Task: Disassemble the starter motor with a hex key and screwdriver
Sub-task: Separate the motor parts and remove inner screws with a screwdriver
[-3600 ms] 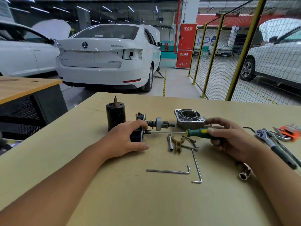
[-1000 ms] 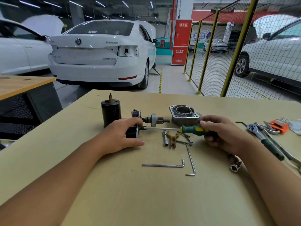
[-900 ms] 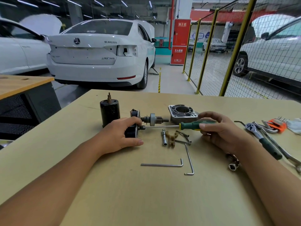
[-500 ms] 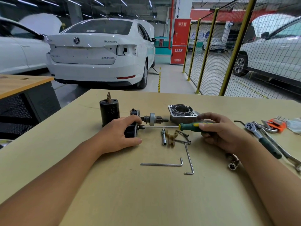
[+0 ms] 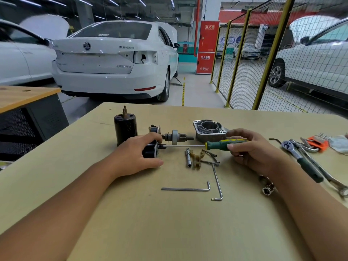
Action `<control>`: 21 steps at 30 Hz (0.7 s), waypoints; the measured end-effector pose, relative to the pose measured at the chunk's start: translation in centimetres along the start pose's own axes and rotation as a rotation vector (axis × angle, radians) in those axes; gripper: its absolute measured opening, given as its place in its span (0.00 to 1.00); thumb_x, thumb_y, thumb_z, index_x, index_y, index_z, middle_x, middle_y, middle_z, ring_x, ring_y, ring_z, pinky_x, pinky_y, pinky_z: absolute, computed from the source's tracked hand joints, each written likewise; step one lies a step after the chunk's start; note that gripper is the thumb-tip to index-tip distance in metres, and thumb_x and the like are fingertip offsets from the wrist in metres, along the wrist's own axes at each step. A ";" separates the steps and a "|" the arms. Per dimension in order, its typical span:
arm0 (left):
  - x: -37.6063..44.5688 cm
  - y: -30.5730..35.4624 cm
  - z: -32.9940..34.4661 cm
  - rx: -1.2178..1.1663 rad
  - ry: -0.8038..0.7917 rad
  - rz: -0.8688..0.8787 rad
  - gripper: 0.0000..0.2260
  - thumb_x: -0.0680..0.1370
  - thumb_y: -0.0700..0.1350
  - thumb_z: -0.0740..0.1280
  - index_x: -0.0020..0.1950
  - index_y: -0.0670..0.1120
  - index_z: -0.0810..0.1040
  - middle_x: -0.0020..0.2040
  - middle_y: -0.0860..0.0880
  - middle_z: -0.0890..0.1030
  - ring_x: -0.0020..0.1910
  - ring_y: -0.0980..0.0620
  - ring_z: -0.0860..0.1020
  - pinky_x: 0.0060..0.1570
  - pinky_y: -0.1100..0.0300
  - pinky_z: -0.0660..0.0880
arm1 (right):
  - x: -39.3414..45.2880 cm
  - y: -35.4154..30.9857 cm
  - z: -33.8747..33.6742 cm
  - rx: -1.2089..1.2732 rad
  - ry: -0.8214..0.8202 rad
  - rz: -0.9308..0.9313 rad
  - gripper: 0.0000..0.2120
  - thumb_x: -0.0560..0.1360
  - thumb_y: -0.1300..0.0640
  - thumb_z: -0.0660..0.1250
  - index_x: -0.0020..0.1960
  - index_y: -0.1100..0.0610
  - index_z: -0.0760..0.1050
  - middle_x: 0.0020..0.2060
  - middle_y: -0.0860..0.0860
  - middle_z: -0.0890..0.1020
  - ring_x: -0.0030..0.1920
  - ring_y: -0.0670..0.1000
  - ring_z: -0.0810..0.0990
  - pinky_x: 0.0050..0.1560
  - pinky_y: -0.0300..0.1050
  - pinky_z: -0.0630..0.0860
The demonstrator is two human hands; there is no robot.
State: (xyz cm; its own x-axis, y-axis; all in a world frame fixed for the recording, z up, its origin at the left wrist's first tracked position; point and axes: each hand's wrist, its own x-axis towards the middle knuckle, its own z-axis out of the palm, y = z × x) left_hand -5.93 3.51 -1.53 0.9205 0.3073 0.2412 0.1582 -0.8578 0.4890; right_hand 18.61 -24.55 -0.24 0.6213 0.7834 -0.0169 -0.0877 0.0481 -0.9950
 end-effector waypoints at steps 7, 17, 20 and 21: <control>0.1 -0.3 0.0 -0.004 0.015 0.027 0.24 0.67 0.71 0.70 0.60 0.71 0.70 0.56 0.67 0.76 0.56 0.63 0.75 0.59 0.51 0.76 | 0.0 -0.4 0.1 -0.253 0.074 0.123 0.19 0.77 0.40 0.68 0.56 0.56 0.81 0.38 0.61 0.82 0.26 0.49 0.70 0.22 0.39 0.66; 0.1 -0.1 -0.1 -0.016 0.013 0.041 0.21 0.67 0.71 0.71 0.58 0.71 0.71 0.53 0.71 0.75 0.53 0.66 0.75 0.55 0.55 0.76 | -0.5 -0.7 0.5 -0.114 0.010 0.087 0.21 0.70 0.41 0.76 0.55 0.55 0.81 0.47 0.62 0.82 0.29 0.49 0.71 0.24 0.40 0.68; 0.1 -0.2 0.0 -0.021 0.026 0.044 0.21 0.67 0.70 0.71 0.57 0.71 0.72 0.53 0.71 0.75 0.52 0.67 0.74 0.52 0.56 0.75 | -0.5 -0.9 0.1 -0.216 0.037 0.165 0.19 0.77 0.38 0.66 0.53 0.53 0.82 0.39 0.61 0.82 0.25 0.49 0.67 0.22 0.38 0.64; 0.1 -0.2 0.0 -0.021 0.028 0.044 0.21 0.67 0.70 0.71 0.57 0.71 0.72 0.53 0.71 0.75 0.52 0.67 0.74 0.52 0.56 0.75 | -0.5 -0.9 0.0 -0.209 0.019 0.151 0.16 0.77 0.42 0.68 0.54 0.54 0.82 0.39 0.62 0.82 0.25 0.49 0.67 0.22 0.38 0.64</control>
State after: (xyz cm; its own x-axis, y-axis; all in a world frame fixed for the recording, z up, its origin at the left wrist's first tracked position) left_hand -5.90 3.73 -1.60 0.9161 0.2809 0.2862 0.1099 -0.8622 0.4944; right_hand 18.37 -24.98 0.70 0.6280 0.7602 -0.1665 -0.0185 -0.1992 -0.9798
